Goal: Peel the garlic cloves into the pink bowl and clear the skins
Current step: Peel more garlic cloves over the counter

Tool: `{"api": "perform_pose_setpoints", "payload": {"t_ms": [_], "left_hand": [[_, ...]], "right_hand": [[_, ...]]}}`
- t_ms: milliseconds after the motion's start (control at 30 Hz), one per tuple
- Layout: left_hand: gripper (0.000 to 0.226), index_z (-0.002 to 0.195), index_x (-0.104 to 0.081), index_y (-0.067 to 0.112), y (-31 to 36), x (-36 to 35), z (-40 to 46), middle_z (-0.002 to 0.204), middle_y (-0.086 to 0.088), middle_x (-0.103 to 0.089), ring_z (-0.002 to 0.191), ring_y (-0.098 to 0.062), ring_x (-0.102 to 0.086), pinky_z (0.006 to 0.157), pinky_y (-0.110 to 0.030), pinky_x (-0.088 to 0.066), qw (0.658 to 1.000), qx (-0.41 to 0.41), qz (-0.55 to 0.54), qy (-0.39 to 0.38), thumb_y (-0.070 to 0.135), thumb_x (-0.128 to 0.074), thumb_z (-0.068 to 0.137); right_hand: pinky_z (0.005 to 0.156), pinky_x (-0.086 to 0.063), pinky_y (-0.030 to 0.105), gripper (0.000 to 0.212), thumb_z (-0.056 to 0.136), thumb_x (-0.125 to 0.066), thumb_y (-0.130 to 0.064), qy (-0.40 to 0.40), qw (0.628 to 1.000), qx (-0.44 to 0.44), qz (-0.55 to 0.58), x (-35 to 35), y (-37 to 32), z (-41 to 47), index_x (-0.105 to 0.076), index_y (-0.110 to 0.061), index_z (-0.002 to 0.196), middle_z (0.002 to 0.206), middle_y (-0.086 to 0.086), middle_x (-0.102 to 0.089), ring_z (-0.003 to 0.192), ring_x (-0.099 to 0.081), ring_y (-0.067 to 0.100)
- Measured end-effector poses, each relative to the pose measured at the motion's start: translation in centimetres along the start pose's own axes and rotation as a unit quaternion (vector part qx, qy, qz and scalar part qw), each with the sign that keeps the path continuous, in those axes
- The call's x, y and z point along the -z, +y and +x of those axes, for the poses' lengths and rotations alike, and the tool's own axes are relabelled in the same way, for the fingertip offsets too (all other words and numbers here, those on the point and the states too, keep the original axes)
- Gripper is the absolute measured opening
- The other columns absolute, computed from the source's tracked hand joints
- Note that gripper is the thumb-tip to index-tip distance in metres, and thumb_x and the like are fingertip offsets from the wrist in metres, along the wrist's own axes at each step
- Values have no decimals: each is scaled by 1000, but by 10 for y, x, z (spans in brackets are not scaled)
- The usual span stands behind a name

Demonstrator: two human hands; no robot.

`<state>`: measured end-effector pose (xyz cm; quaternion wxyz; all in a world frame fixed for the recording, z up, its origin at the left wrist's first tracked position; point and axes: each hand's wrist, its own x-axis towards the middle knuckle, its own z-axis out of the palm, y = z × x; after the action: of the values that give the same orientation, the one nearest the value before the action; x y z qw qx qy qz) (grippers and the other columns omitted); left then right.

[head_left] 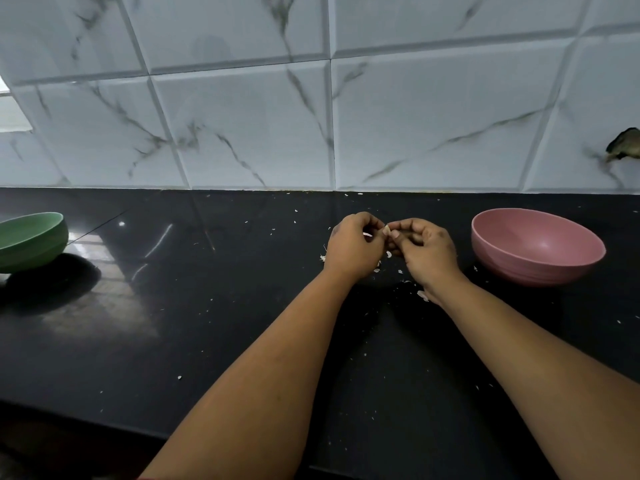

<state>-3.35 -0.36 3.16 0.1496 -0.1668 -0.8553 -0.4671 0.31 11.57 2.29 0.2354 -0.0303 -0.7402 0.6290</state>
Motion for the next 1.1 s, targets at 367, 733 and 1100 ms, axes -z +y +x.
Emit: {"api": "perform_pose_setpoints", "payload": {"t_ms": [367,733,1100], "left_hand": [[10,89,-68,15,2,2,-1,78,8,-66,68,-5,-56,68,-23,-46,1000,16,5,1,14,-58,90],[12,86,-66,15,8,2,-3,74,5,-63,64,-7,-56,62,-25,-41,999,37,-23,-15,15,-54,87],[8,81,-71,9,-4,-1,-1,75,-8,-72,66,-14,-70,78,-44,-60,968,150,-197,-32,5,-68,87]], "right_hand": [[70,-53,22,17,91,-62,-4,-5,1000,8,0,-1,4,2,-69,-19,89,78,0,-73,69,-68,6],[67,-52,13,9,86,-69,-13,3,986,88,-140,2,5,4,-72,-19,92,81,-2,-72,73,-67,7],[62,-45,1,12,85,-67,-8,1,980,84,-179,2,9,4,-74,-18,89,77,-5,-70,69,-63,-3]]}}
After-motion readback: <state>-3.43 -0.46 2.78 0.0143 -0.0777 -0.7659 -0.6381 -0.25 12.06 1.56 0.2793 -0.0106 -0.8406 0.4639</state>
